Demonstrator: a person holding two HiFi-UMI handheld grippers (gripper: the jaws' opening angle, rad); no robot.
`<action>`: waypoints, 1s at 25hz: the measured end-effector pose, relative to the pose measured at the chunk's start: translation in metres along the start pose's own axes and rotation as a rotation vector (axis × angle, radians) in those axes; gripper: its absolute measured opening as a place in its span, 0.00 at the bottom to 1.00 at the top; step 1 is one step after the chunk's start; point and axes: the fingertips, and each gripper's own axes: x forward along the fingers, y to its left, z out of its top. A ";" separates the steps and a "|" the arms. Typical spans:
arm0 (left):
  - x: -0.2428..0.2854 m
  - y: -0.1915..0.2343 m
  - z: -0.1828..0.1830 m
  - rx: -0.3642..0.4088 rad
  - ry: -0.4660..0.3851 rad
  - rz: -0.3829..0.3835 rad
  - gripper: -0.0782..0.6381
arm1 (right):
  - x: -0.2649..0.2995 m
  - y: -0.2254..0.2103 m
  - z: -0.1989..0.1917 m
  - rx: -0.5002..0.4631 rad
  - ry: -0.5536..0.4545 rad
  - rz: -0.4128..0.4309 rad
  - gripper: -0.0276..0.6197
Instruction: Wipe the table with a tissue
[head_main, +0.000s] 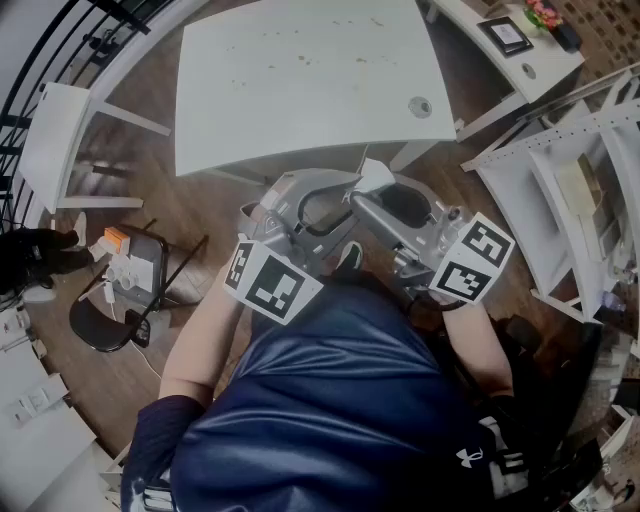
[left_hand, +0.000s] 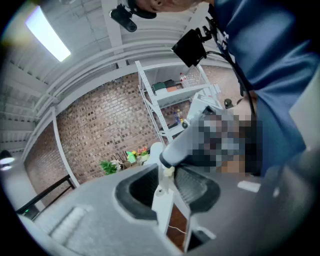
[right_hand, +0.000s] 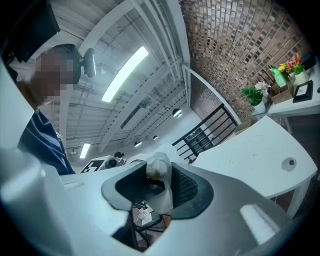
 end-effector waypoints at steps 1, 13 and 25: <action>-0.001 -0.002 -0.002 0.000 -0.007 -0.026 0.26 | 0.002 -0.003 -0.001 0.006 0.001 -0.002 0.25; -0.027 0.058 -0.054 -0.120 -0.075 -0.055 0.37 | 0.061 -0.038 0.002 0.035 -0.005 -0.118 0.14; -0.053 0.192 -0.112 -0.494 -0.174 0.159 0.37 | 0.087 -0.148 0.059 -0.101 -0.101 -0.553 0.13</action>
